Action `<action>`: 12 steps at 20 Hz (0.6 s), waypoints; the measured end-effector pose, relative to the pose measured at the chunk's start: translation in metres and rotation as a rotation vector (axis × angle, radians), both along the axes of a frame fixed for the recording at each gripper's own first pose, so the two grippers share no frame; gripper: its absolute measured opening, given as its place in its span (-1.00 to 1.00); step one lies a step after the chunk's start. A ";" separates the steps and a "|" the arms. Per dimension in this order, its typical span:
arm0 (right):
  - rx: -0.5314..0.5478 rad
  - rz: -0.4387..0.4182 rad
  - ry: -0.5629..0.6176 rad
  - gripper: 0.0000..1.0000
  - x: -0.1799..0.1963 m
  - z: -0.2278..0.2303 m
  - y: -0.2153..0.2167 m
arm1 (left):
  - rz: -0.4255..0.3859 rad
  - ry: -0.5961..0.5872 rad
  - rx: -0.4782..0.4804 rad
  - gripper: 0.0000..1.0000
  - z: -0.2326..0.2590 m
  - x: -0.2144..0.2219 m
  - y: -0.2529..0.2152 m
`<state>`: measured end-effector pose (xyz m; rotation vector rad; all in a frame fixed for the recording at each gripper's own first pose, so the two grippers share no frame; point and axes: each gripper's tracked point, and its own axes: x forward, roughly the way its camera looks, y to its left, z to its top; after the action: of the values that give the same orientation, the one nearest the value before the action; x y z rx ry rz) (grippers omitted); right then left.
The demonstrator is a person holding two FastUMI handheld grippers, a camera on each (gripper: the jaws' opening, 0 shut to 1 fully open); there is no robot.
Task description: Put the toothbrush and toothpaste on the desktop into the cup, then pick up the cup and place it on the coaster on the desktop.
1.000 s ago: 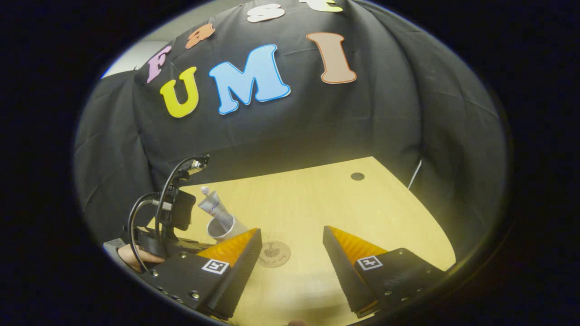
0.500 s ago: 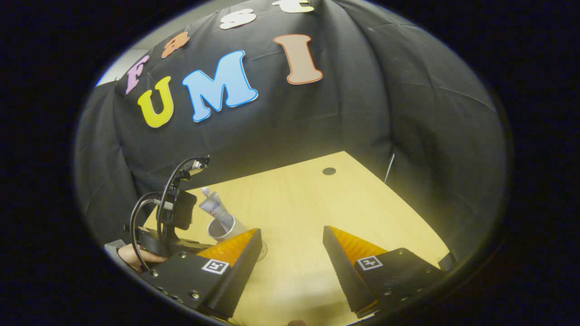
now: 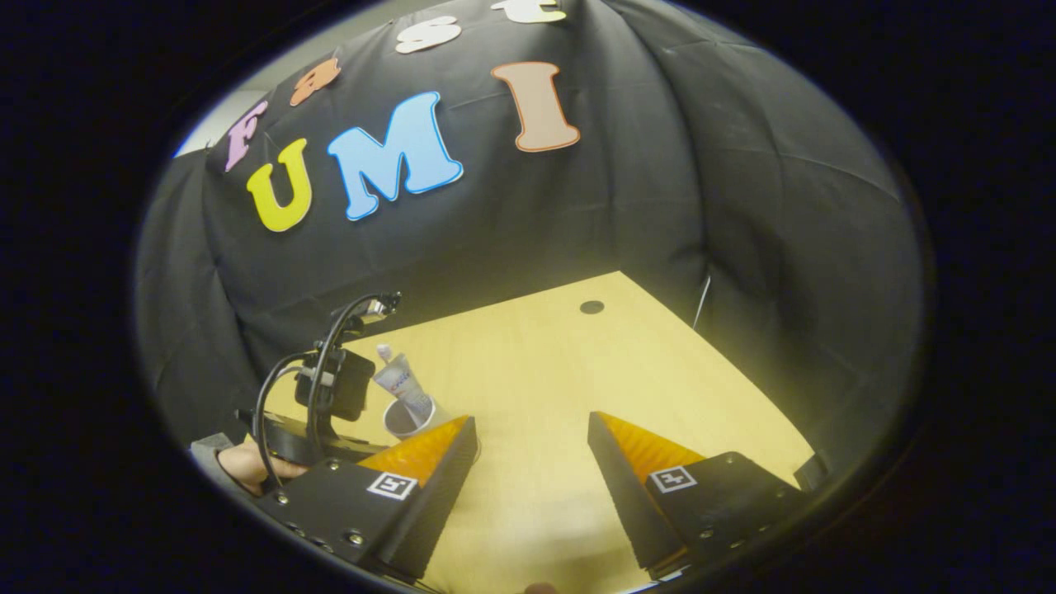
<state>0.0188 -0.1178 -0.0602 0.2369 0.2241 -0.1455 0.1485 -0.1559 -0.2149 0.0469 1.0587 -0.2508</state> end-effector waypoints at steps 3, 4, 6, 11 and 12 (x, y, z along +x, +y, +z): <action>0.000 0.013 -0.002 0.74 -0.001 0.001 0.001 | -0.012 0.002 0.012 -0.38 -0.002 -0.002 0.000; -0.004 0.017 -0.003 0.74 -0.001 0.001 0.001 | -0.013 0.000 0.009 -0.36 -0.001 -0.004 0.001; -0.012 0.025 -0.004 0.74 -0.001 0.002 0.003 | -0.011 0.000 -0.012 -0.26 0.004 -0.005 0.000; -0.044 0.046 -0.006 0.74 -0.004 0.006 0.008 | -0.007 -0.006 -0.072 0.13 0.014 -0.020 -0.005; -0.050 0.050 -0.008 0.74 -0.003 0.008 0.010 | -0.007 -0.014 -0.087 0.30 0.018 -0.025 -0.005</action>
<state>0.0154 -0.1076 -0.0526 0.1820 0.2176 -0.1002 0.1236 -0.1613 -0.1967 -0.0262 1.0332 -0.3019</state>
